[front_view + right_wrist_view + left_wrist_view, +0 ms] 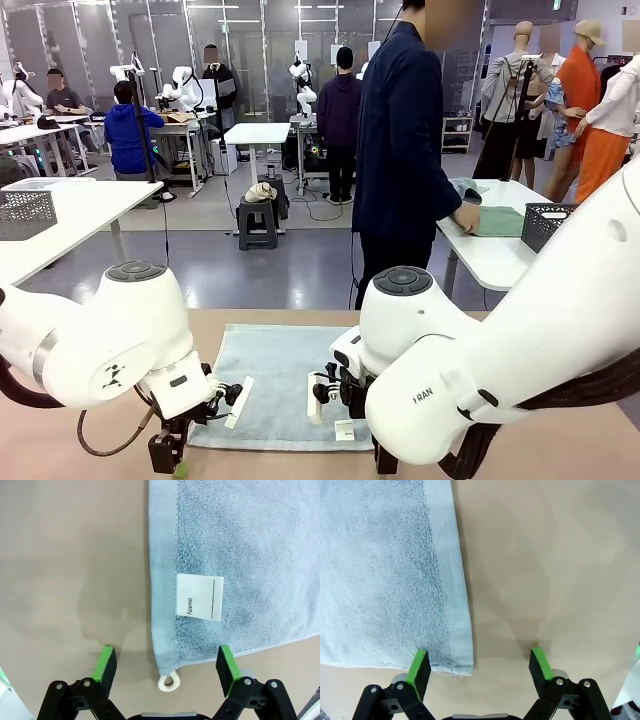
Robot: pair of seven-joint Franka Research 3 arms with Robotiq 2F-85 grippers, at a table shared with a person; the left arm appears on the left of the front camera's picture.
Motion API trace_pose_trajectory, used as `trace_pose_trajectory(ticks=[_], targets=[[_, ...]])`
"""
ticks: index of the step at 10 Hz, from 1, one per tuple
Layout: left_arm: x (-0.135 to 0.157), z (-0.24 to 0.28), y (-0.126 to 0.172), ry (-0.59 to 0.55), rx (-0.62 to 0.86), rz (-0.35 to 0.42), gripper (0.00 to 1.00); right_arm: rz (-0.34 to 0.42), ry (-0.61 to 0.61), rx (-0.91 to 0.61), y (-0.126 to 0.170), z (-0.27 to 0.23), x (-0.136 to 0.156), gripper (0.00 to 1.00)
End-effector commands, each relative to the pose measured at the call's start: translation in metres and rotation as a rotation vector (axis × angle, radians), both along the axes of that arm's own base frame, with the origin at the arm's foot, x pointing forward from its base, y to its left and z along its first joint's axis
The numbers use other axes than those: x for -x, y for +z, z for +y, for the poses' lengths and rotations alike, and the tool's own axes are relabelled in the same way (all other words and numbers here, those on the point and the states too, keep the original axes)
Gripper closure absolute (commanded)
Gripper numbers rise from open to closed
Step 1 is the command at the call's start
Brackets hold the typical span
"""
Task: Fold the towels and place them in the basket.
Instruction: When a person lays out a Towel with hook on the table, fold it in half twice.
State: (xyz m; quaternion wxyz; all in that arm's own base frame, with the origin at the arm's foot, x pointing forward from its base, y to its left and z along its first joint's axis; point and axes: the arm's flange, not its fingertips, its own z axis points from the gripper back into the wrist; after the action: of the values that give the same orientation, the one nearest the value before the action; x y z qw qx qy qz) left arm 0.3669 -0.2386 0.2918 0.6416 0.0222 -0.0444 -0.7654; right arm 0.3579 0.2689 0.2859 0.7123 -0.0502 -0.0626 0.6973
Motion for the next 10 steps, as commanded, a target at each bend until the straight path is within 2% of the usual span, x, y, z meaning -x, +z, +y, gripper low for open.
trace_pose_trajectory(ticks=[1, 5, 8, 9, 10], targets=[[0.000, 0.000, 0.003, 0.003, 0.004, -0.003, 0.00, 0.000, 0.007, 0.001, 0.000, 0.000, 0.000, 0.00], [0.000, 0.000, 0.000, 0.000, 0.000, 0.000, 0.00, 0.000, 0.001, 0.000, 0.000, 0.000, 0.000, 0.00], [-0.009, -0.001, 0.000, 0.023, -0.032, -0.027, 0.02, -0.012, -0.014, 0.001, 0.000, 0.001, -0.007, 0.00], [-0.010, -0.002, -0.001, 0.022, -0.042, -0.037, 0.20, -0.010, -0.014, 0.006, 0.000, 0.001, -0.010, 0.20], [-0.010, -0.003, 0.000, 0.033, -0.028, -0.045, 0.17, -0.019, -0.023, 0.004, -0.001, 0.002, -0.011, 0.17]])
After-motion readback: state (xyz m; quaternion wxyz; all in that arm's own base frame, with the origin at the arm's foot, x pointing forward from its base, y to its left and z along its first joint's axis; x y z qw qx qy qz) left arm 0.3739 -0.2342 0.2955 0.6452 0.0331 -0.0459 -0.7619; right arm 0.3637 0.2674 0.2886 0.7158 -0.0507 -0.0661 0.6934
